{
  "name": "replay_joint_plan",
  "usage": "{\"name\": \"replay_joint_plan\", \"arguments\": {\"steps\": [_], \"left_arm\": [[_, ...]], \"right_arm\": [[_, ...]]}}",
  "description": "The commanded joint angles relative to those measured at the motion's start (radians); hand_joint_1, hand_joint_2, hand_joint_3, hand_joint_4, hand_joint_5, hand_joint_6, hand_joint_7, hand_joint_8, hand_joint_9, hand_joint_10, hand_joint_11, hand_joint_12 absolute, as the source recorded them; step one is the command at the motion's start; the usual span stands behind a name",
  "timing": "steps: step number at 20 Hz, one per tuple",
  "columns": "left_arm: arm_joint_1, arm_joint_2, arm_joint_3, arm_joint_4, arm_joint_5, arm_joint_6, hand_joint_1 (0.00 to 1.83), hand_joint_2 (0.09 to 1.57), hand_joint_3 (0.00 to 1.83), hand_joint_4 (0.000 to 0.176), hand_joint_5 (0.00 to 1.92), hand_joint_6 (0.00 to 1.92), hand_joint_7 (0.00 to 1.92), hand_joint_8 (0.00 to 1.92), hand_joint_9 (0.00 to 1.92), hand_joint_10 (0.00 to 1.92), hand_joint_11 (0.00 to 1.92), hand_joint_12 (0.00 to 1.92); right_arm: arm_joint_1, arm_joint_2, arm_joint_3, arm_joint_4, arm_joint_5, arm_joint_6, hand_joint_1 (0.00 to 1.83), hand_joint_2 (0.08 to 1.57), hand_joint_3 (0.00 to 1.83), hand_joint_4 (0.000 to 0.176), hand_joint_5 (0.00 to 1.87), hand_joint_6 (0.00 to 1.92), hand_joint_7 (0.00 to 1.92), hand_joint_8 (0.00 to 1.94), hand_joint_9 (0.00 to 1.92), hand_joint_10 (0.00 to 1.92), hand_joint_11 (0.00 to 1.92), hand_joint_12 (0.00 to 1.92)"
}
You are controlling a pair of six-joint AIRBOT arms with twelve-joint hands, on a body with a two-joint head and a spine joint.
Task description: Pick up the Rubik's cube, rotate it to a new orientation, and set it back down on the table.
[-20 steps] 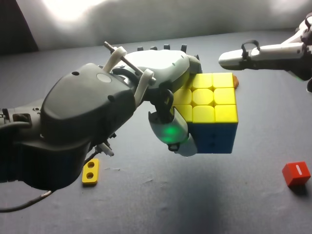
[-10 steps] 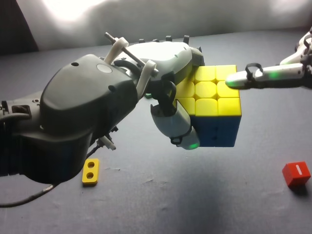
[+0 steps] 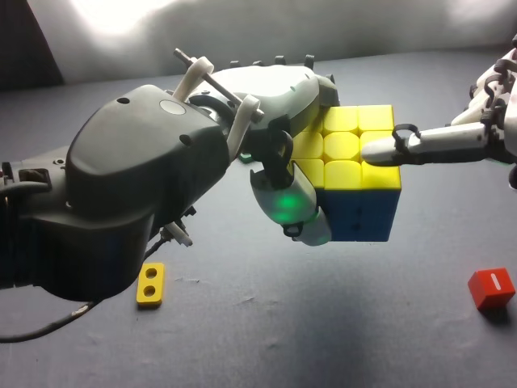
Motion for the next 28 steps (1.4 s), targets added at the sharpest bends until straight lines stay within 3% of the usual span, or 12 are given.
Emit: {"name": "replay_joint_plan", "arguments": {"steps": [1,3,4,6,7,9,10,13,15,19,25,28], "left_arm": [[-0.022,-0.003,-0.001,0.061,-0.023,-0.008,1.37,1.14,0.0,0.0,0.96,0.82,0.92,1.12,0.81,1.42,0.68,1.32],[-0.023,-0.004,0.0,0.059,-0.023,-0.008,1.37,1.14,0.0,0.0,0.96,0.82,0.92,1.12,0.81,1.42,0.68,1.32],[-0.024,-0.004,0.001,0.058,-0.023,-0.008,1.37,1.13,0.0,0.0,0.97,0.83,0.94,1.07,0.86,1.36,0.71,1.29],[-0.025,-0.004,0.002,0.058,-0.023,-0.008,1.37,1.14,0.0,0.0,0.91,0.87,0.92,1.13,0.84,1.39,0.71,1.31],[-0.025,-0.004,0.003,0.058,-0.023,-0.008,1.48,1.13,0.0,0.0,0.97,0.76,0.93,1.08,0.91,1.24,0.65,1.65],[-0.027,-0.004,0.004,0.058,-0.023,-0.008,1.49,1.12,0.0,0.0,0.98,0.74,0.94,1.04,0.91,1.22,0.65,1.67],[-0.027,-0.004,0.004,0.058,-0.023,-0.008,1.49,1.12,0.0,0.0,0.98,0.75,0.94,1.04,0.91,1.23,0.65,1.67],[-0.029,-0.004,0.005,0.057,-0.023,-0.008,1.49,1.14,0.0,0.0,0.98,0.72,0.91,1.12,0.87,1.3,0.62,1.69],[-0.031,-0.004,0.006,0.057,-0.023,-0.006,1.4,1.11,0.0,0.0,1.01,0.73,0.95,1.06,0.9,1.31,0.71,1.39],[-0.033,-0.004,0.006,0.056,-0.023,-0.006,1.38,1.12,0.0,0.0,0.97,0.86,0.96,1.02,0.87,1.34,0.7,1.29],[-0.037,-0.003,0.006,0.052,-0.023,-0.001,1.38,1.12,0.0,0.0,0.98,0.81,0.95,1.05,0.86,1.37,0.69,1.3],[-0.038,-0.003,0.007,0.051,-0.023,0.0,1.37,1.12,0.0,0.0,0.99,0.8,0.93,1.07,0.87,1.35,0.7,1.28]], "right_arm": [[0.003,-0.001,0.0,0.023,-0.012,-0.007,1.37,1.13,0.01,0.176,0.0,0.0,0.8,1.66,0.92,1.9,0.81,1.92],[-0.008,-0.004,0.0,0.023,-0.012,-0.007,1.37,1.13,0.01,0.176,0.0,0.0,0.8,1.66,0.92,1.9,0.81,1.92],[-0.012,-0.006,0.0,0.023,-0.012,-0.007,1.35,1.15,0.02,0.173,0.0,0.0,0.83,1.39,0.92,1.84,0.8,1.92],[-0.021,-0.008,0.0,0.023,-0.012,-0.007,1.36,1.12,0.0,0.169,0.0,0.0,0.86,1.76,0.96,1.9,0.86,1.92],[-0.025,-0.01,0.0,0.023,-0.012,-0.007,1.36,1.14,0.0,0.175,0.0,0.0,0.85,1.77,0.94,1.9,0.84,1.92],[-0.029,-0.013,-0.001,0.023,-0.012,-0.007,1.38,1.13,0.0,0.176,0.0,0.0,0.85,1.76,0.95,1.9,0.85,1.92],[-0.03,-0.015,-0.001,0.023,-0.012,-0.007,1.35,1.17,0.02,0.176,0.0,0.0,0.82,1.45,0.95,1.89,0.84,1.92],[-0.045,-0.023,0.0,0.023,-0.012,-0.007,1.34,1.18,0.02,0.176,0.0,0.0,0.81,1.38,0.92,1.87,0.82,1.92],[-0.059,-0.031,0.0,0.023,-0.016,-0.007,1.36,1.14,0.0,0.173,0.0,0.0,0.83,1.76,0.96,1.89,0.86,1.92],[-0.069,-0.044,0.0,0.023,-0.028,-0.007,1.35,1.15,0.03,0.17,0.0,0.0,0.83,1.42,0.93,1.84,0.82,1.92],[-0.071,-0.051,-0.001,0.023,-0.035,-0.007,1.34,1.17,0.0,0.169,0.0,0.0,0.84,1.32,0.96,1.81,0.81,1.91],[-0.068,-0.051,-0.001,0.023,-0.036,-0.007,1.33,1.17,0.0,0.171,0.0,0.0,0.81,1.73,0.92,1.88,0.78,1.92]]}}
